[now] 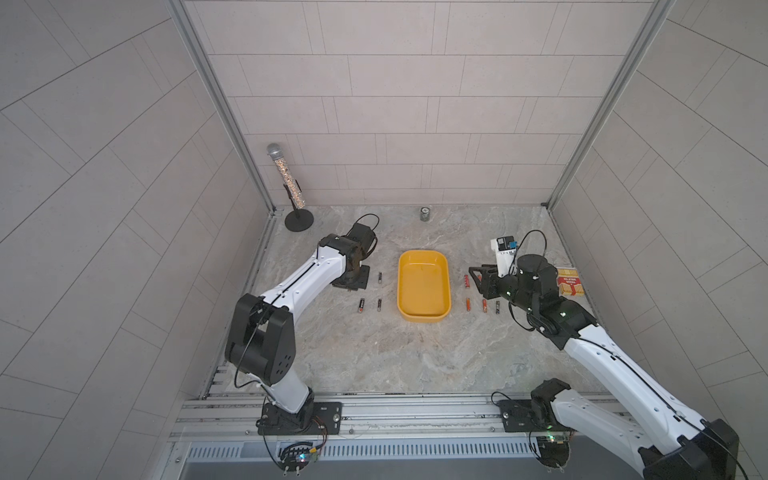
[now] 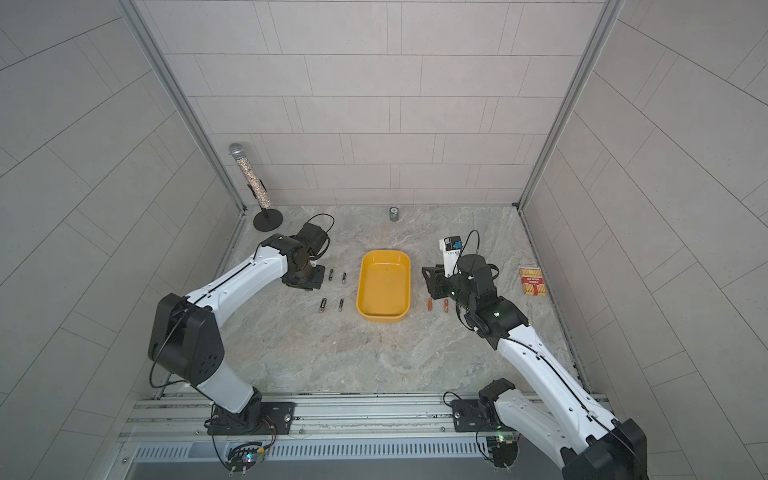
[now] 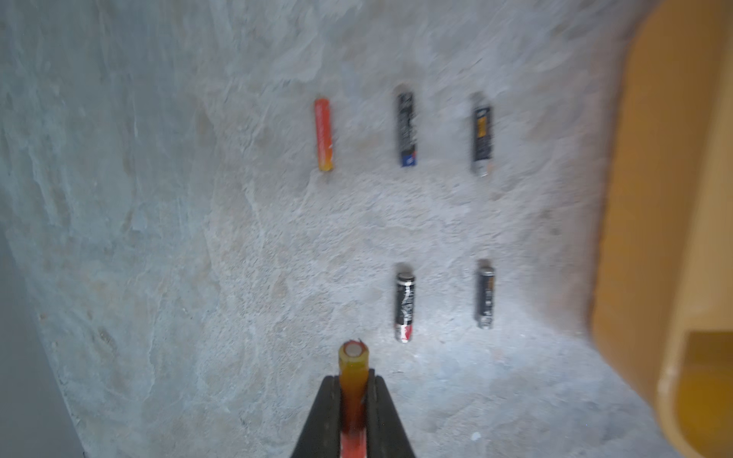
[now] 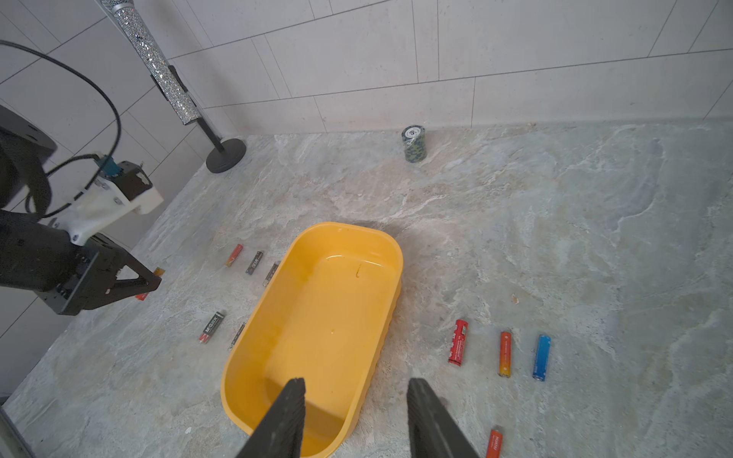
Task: Take the batteries out of the storage box
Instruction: Place the battery at the center of the board.
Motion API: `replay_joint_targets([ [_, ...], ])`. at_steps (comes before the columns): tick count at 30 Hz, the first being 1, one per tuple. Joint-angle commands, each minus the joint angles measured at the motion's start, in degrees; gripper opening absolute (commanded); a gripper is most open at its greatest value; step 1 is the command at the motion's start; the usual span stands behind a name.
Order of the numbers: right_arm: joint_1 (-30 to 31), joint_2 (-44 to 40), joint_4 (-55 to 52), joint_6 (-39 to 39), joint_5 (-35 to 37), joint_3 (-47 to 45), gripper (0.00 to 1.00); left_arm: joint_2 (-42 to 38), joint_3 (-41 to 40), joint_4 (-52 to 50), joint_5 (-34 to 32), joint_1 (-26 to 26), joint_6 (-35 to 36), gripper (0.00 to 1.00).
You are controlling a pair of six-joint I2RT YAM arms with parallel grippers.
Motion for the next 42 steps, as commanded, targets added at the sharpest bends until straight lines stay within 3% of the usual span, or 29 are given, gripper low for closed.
replay_joint_targets([
  [1, 1.1, 0.4, 1.9, 0.7, 0.1, -1.2, 0.46, 1.7, -3.9, 2.8, -3.0, 1.9, -1.0, 0.0],
  [8, 2.9, 1.7, 2.2, 0.4, 0.3, -1.0, 0.46, 6.2, -7.3, 11.5, -2.1, 2.4, -2.0, 0.03],
  [19, 3.0, 2.0, 2.8, -0.2, 4.6, -2.2, 0.46, 12.4, -6.0, 13.0, -1.8, 2.0, -1.9, 0.05],
  [25, 2.6, 2.5, 3.1, -0.2, 8.0, -2.5, 0.47, 12.2, -6.1, 13.2, -2.5, 2.0, -2.0, 0.28],
  [29, 0.0, 4.5, 0.2, 4.6, 15.5, -2.1, 0.5, 9.8, -5.1, 11.8, -3.0, 2.0, -2.0, 0.39],
  [35, -8.6, 9.8, 0.1, 8.6, 16.8, 0.0, 0.75, 3.0, 0.7, 7.9, -5.1, 2.0, -1.2, 0.44],
  [39, -10.3, 12.8, 3.7, 5.5, 29.0, 0.2, 0.81, -6.0, -1.9, 18.7, -11.0, 2.2, 2.1, 0.6],
  [41, -10.4, 13.0, 10.9, 0.0, 32.3, -3.3, 0.82, -10.9, -7.2, 28.8, -17.3, 2.4, 3.6, 0.76],
  [42, -10.4, 13.2, 19.5, -3.4, 33.1, -6.6, 0.82, -13.7, -11.2, 35.1, -21.2, 2.7, 3.8, 0.88],
])
